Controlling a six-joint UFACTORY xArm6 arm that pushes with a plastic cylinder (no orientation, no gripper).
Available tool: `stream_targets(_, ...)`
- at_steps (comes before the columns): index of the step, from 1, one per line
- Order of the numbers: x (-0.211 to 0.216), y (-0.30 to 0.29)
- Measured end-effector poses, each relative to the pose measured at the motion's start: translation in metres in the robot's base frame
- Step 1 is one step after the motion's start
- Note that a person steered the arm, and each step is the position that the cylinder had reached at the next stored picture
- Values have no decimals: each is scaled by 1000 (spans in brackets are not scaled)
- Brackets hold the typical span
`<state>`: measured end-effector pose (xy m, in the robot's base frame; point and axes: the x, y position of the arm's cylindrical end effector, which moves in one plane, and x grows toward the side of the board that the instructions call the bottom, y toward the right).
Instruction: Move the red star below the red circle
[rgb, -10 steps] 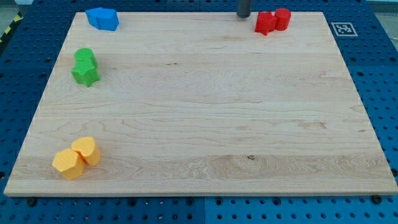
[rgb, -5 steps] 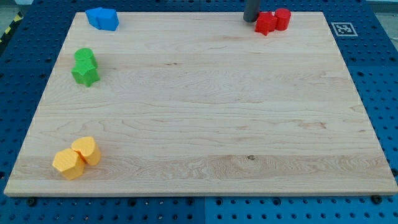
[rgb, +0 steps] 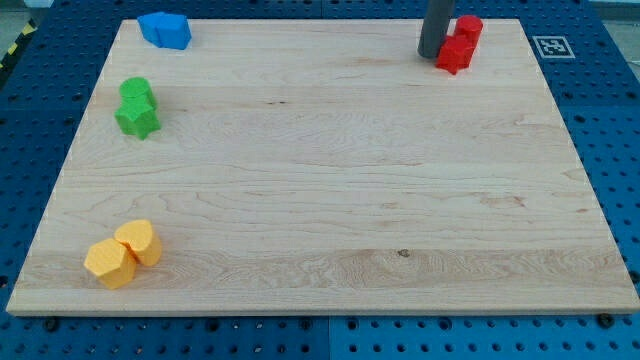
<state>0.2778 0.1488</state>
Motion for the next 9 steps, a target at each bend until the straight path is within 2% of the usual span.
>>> stream_targets(1,22,0)
stream_targets(3,35,0)
stream_targets(5,26,-27)
stream_targets(6,8,-26)
stream_targets(9,7,13)
